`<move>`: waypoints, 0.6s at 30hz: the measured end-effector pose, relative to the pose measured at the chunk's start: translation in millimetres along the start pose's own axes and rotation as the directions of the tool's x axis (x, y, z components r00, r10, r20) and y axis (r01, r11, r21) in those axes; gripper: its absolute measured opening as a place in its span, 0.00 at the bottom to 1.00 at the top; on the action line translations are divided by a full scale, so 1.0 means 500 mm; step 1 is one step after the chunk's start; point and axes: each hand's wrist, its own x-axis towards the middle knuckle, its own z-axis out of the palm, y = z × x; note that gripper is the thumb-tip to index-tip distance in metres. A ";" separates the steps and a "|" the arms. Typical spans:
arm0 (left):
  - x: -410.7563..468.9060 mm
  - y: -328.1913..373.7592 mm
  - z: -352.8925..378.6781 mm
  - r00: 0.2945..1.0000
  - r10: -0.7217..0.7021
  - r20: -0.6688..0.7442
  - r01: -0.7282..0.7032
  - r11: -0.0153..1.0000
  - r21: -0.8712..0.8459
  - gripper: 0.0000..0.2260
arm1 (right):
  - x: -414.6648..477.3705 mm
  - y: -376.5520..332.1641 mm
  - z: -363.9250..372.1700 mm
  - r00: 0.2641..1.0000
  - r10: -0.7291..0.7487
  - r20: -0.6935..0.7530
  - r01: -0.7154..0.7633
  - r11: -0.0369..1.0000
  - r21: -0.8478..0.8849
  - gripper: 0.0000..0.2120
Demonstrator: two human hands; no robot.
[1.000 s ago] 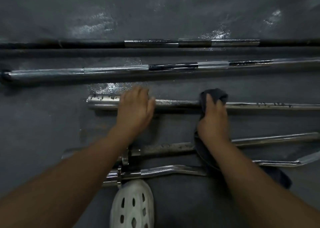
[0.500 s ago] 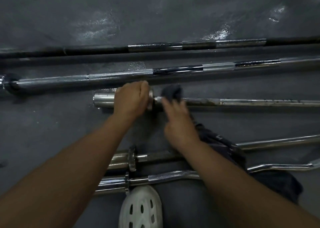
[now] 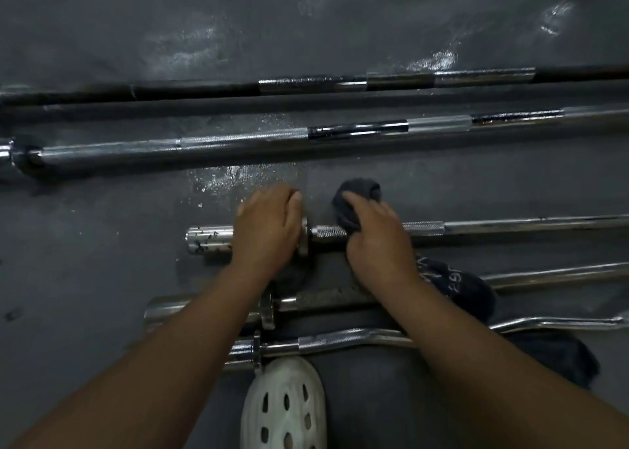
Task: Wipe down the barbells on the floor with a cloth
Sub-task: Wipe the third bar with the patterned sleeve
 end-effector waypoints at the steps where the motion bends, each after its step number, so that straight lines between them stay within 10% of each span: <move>1: -0.005 0.006 0.011 0.999 0.025 0.034 -0.028 0.995 0.092 0.17 | -0.006 -0.017 0.014 0.998 -0.027 0.052 0.029 0.999 -0.033 0.34; 7: -0.088 -0.008 0.001 0.994 0.080 0.079 -0.082 0.996 0.030 0.15 | -0.070 0.003 0.008 0.947 -0.262 0.187 0.276 0.960 -0.052 0.33; 11: -0.152 0.022 0.027 0.999 0.001 0.038 -0.002 1.000 0.030 0.17 | -0.061 0.067 -0.023 0.985 0.169 -0.021 -0.170 0.975 -0.140 0.34; 18: -0.044 0.023 0.038 0.996 -0.078 0.040 0.075 0.995 0.060 0.17 | -0.075 -0.036 0.035 0.976 -0.199 0.089 0.205 0.976 -0.073 0.32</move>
